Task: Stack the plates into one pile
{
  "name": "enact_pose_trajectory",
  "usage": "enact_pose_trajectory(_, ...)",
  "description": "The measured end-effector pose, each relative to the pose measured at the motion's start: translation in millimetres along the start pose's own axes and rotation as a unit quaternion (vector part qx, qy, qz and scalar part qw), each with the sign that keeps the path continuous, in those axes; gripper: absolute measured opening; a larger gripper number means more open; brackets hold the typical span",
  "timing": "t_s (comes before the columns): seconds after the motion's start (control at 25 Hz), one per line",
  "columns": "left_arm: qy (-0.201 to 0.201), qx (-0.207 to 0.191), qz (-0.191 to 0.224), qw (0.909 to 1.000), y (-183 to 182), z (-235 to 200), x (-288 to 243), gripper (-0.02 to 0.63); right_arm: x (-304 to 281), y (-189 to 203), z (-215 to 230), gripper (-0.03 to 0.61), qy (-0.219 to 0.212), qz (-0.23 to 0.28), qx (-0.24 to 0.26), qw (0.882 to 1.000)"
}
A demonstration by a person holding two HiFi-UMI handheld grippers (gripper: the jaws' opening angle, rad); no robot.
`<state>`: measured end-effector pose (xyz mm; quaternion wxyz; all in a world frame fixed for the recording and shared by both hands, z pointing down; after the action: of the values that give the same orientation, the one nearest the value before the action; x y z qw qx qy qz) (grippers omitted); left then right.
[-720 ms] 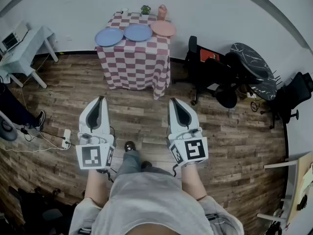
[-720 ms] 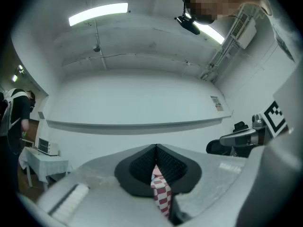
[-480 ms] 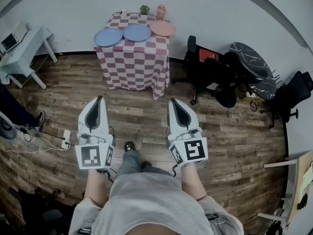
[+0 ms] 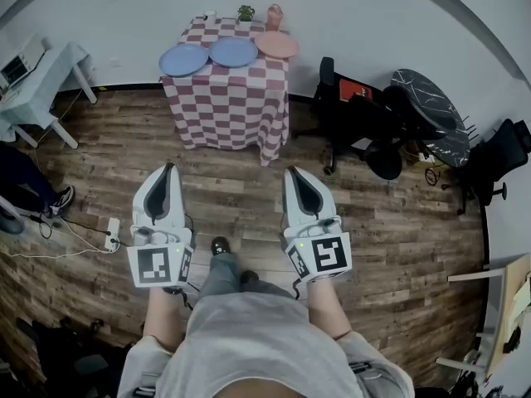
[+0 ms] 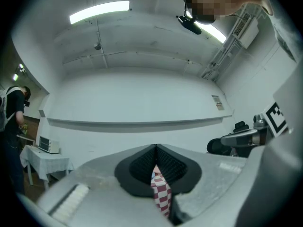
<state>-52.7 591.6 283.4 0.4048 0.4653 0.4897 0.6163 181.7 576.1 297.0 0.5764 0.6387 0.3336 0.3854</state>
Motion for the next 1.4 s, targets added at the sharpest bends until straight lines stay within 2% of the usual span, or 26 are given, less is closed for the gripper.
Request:
enact_pose_trajectory(0.24, 0.016, 0.01, -0.002, 0.9998, 8.8, -4.6, -17.4, 0.006, -15.2, 3.8, 1.9, 0.002, -0.002, 0.0, 0.006, 1.0)
enact_pose_trajectory(0.44, 0.01, 0.011, 0.005, 0.9999, 8.9, -21.1, -45.8, 0.006, -43.6, 2.1, 13.9, 0.002, 0.011, -0.002, 0.006, 1.0)
enact_pose_trajectory(0.6, 0.006, 0.015, 0.008, 0.9998, 10.5, -41.1, -72.3, 0.006, -75.5, 1.2, 21.9, 0.002, 0.018, 0.001, 0.005, 1.0)
enact_pose_trajectory(0.76, 0.021, 0.02, 0.001, 0.9996, 12.2, -59.2, -101.9, 0.006, -112.8, -1.2, 26.3, 0.002, 0.018, 0.006, 0.008, 1.0)
enact_pose_trajectory(0.92, 0.025, 0.007, 0.012, 0.9996, 10.1, -77.9, -127.9, 0.006, -149.6, -2.2, 26.6, 0.002, 0.014, 0.012, 0.011, 1.0)
enact_pose_trajectory(1.12, 0.03, 0.041, 0.028, 0.9983, 12.0, -110.1, -151.4, 0.005, -188.8, 2.2, 21.2, 0.002, 0.017, 0.012, 0.012, 1.0)
enact_pose_trajectory(1.2, 0.025, 0.033, 0.032, 0.9986, 13.1, -123.2, -158.9, 0.006, -202.2, 3.4, 18.2, 0.002, 0.019, 0.014, 0.01, 1.0)
enact_pose_trajectory(1.4, 0.017, 0.0, 0.011, 0.9998, 24.0, -144.5, -169.9, 0.006, -224.1, 9.5, 6.5, 0.002, 0.017, 0.014, -0.001, 1.0)
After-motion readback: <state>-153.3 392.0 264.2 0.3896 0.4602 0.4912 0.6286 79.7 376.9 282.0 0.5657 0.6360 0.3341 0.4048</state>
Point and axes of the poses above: the fingertips, and each gripper's own axes: x backward along the fingers, z to its right, y out of its underside, the point moved 4 cm from there along x, backward along the fingers, and after that the axes turned 1 degree about -z, right-handed, at the moved point
